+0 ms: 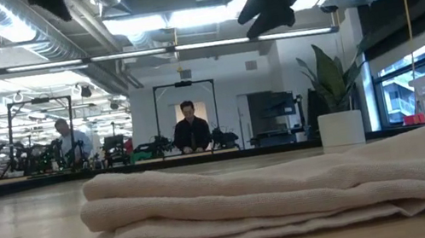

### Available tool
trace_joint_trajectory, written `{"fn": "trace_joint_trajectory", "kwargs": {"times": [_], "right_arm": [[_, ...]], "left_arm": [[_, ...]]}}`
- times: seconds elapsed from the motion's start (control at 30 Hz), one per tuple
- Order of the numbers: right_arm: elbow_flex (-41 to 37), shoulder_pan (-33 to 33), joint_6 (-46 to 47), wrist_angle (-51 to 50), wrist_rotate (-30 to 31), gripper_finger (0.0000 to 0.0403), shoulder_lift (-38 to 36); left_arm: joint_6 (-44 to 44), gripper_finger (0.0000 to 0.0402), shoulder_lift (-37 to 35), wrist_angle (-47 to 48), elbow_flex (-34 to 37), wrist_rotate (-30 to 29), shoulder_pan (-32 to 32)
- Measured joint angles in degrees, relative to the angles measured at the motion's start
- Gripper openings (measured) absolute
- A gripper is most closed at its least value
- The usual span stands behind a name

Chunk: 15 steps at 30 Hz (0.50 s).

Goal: Pick and placing Produce into tupperware
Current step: Put the yellow lemon into the transparent bin

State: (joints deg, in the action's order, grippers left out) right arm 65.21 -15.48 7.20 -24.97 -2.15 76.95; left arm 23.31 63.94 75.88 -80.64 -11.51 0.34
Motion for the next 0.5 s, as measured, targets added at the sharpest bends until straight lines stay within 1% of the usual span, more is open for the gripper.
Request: {"fn": "trace_joint_trajectory", "kwargs": {"times": [0.13, 0.23, 0.33, 0.5], "right_arm": [[0.0, -0.5, 0.0, 0.3, -0.1, 0.0269, -0.4], [0.0, -0.5, 0.0, 0.7, -0.1, 0.0269, -0.6], [0.0, -0.5, 0.0, 0.7, -0.1, 0.0269, -0.6], [0.0, -0.5, 0.1, 0.7, -0.1, 0.0269, -0.6]], "left_arm": [[2.0, 0.0352, 1.5, 3.6, 0.0, 0.0, 0.0], [2.1, 0.0383, 2.2, 3.5, 0.0, 0.2, 0.0], [2.2, 0.0397, 2.6, 2.0, 0.0, 2.7, -0.2], [4.2, 0.0394, 3.6, -0.7, 0.0, 4.4, -2.0]]}}
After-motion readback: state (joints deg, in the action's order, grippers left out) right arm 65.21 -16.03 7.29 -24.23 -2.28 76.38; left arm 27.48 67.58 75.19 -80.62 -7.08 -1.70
